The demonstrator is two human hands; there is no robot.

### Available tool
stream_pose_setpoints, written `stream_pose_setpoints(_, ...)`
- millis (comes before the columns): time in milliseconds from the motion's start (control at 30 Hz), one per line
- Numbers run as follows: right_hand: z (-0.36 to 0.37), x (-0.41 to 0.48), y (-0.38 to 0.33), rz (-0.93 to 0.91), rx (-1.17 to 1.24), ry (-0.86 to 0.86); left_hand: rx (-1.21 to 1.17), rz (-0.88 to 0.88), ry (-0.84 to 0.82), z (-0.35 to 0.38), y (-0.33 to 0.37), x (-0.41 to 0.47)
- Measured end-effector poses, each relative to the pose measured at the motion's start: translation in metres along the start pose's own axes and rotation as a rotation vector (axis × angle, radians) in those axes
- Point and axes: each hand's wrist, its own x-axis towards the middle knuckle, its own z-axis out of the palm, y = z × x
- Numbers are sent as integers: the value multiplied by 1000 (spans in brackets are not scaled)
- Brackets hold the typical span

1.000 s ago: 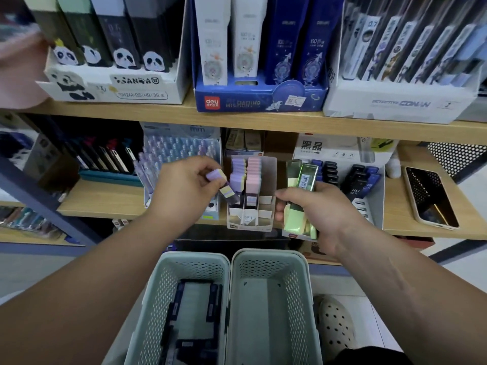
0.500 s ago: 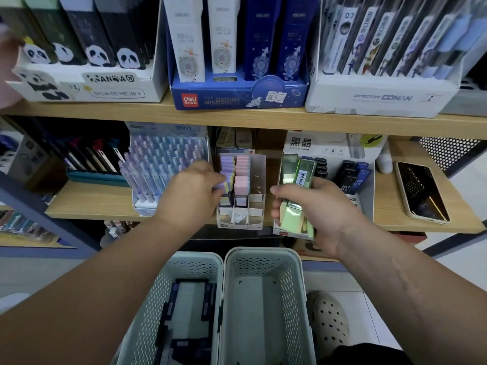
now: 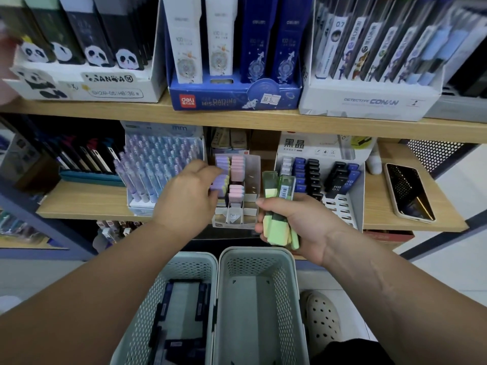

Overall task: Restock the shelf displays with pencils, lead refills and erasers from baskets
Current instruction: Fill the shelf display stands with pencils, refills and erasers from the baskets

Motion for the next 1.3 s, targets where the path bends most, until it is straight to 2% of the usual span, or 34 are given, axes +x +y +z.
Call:
stream_pose_setpoints(133,6,-1,3,6,-39,-20,-166,-102,9,-16,13,-5)
stream_pose_setpoints(267,17,-6,4,13,-95,-135,-792,-550,-171,-30,42,-14)
stream_pose_setpoints(333,24,-9,6,14,-166,-193,-972,-661,-261,-31,50,-19)
stream_pose_setpoints(433,33,-10,9,19,-212,-234,-1051,-693,-265,-31,50,-23)
stream_pose_setpoints(600,31,-11,6,51,-190,-202,-1167,-771,-207,-35,41,-23)
stream_pose_setpoints(767,28,-11,5,87,-141,-188,-1184,-798,-183,-40,37,-25)
stream_pose_setpoints(867,25,-10,3,90,-141,-150,-1173,-793,-101,-42,35,-25)
stream_pose_setpoints(1033,20,-10,-3,63,-35,-67,-1332,-767,8,-48,34,-21)
stream_pose_setpoints(1167,16,-7,-6,19,140,71,-1469,-719,-91,-50,38,-21)
stream_pose_setpoints(1300,13,-6,-8,-60,104,147,-1575,-704,-185,-49,40,-24)
